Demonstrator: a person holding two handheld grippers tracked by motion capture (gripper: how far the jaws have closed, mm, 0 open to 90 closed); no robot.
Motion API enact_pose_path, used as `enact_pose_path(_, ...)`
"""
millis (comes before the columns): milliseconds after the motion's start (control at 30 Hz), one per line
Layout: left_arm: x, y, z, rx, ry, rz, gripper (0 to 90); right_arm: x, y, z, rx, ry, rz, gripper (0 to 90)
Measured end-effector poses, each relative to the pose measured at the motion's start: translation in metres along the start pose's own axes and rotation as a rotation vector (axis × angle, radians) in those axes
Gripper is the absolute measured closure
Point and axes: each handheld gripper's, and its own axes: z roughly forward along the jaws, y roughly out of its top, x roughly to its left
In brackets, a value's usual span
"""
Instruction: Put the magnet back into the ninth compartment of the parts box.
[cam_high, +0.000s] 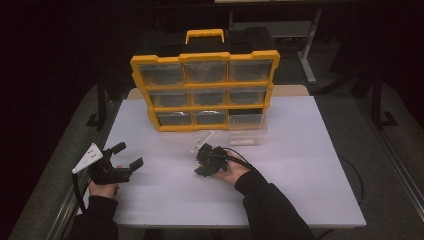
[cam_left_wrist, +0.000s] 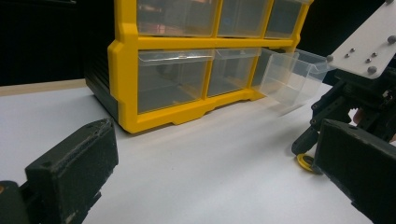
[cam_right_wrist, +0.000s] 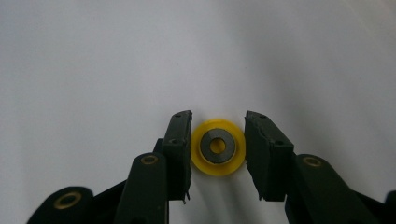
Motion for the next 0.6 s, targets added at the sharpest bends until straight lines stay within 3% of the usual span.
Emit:
enact_pose_path(267, 0.0, 0.0, 0.0, 0.002, 0.0, -0.001, 0.0, 0.001, 0.001, -0.004, -0.02, -0.001, -0.004, 61.3)
enact_pose_path(600, 0.0, 0.0, 0.0, 0.002, 0.001, 0.001, 0.0, -0.004, 0.004, -0.024, -0.071, 0.001, 0.011, 61.5)
